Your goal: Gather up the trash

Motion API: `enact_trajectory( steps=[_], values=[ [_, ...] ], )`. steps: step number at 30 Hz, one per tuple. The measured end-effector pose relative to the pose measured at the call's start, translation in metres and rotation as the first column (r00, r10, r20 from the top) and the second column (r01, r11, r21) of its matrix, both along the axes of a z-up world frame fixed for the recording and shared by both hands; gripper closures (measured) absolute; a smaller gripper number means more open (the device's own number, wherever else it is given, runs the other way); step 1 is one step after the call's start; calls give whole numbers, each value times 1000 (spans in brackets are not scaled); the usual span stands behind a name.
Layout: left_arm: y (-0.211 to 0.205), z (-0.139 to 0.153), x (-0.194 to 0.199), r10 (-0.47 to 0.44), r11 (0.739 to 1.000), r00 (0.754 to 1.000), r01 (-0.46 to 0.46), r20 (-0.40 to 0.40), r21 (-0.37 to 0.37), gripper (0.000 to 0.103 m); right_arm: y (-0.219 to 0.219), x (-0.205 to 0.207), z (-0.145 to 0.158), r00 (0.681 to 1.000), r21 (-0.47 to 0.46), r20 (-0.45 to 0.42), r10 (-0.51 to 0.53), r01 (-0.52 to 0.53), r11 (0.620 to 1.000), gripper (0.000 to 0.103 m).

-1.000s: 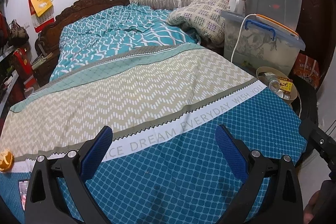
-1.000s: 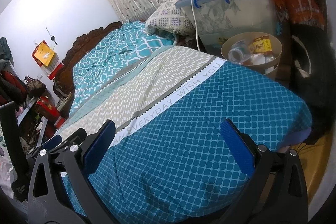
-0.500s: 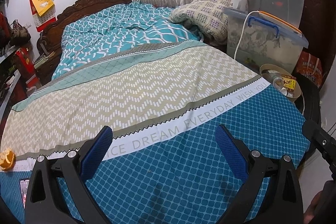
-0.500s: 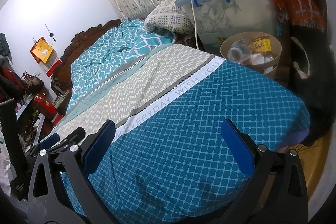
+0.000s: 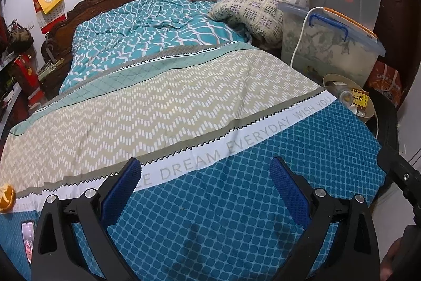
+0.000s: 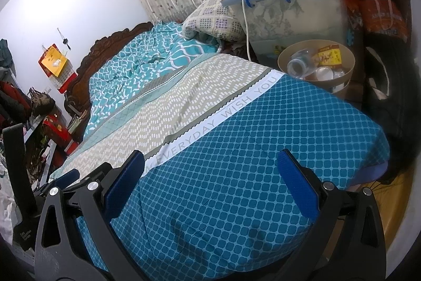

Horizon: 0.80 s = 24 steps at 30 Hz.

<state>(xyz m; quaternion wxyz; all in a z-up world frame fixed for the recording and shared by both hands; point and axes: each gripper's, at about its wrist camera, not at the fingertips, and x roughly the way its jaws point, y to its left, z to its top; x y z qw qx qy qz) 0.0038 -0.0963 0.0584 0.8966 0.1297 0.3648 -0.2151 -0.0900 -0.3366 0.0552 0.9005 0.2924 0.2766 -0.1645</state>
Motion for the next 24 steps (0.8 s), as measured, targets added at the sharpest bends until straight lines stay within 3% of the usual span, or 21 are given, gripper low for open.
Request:
enact_trajectory(
  steps=[24],
  values=[
    [4,0,1,26,999,999,-26,23,18,9,7,6,-1,1000,-4,-13,16,-16,1000,3]
  ],
)
